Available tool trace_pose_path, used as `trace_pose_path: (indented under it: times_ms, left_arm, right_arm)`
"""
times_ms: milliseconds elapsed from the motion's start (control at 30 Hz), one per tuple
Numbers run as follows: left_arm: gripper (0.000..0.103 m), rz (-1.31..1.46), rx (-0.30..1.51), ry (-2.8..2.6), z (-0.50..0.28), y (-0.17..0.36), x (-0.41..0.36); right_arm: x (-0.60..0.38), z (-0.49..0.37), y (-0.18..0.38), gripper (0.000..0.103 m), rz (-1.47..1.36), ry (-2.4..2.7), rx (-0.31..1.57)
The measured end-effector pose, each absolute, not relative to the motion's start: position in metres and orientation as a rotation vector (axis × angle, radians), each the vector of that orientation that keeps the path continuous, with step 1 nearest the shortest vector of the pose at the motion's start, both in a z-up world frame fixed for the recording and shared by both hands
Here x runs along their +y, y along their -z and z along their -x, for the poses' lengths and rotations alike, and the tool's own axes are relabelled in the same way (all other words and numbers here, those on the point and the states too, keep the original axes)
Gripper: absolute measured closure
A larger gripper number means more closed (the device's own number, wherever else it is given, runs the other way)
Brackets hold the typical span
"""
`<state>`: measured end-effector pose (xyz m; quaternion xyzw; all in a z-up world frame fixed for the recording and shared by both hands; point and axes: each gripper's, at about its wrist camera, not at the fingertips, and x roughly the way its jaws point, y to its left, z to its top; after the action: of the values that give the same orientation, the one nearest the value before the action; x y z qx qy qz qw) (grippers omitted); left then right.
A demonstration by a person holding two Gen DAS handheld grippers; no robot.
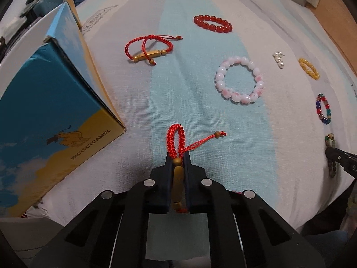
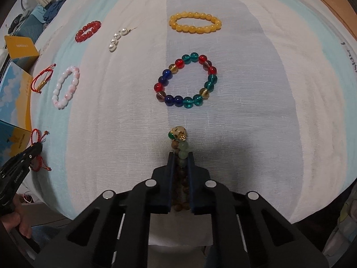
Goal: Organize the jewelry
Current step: 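Grasp the red cord bracelet with the left tool while the right tool grasps the brown wooden bracelet, then carry both bracelets over the white box and open both tools to drop them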
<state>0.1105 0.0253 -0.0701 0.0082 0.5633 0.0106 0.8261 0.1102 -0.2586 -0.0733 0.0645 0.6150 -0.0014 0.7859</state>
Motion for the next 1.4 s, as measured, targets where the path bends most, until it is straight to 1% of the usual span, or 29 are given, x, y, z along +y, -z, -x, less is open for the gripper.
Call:
trace_pose_path:
  times_ms: [1000,1400]
  left_arm:
    - [0.096,0.014,1.136,0.061,-0.095,0.046,0.016]
    - [0.096,0.035,1.103,0.076,-0.090,0.018,0.010]
  right_arm:
    - [-0.264,-0.089,0.041,0.096,-0.182,-0.009,1.235]
    - [-0.256,-0.089,0.019,0.096,-0.155,0.020,1.177]
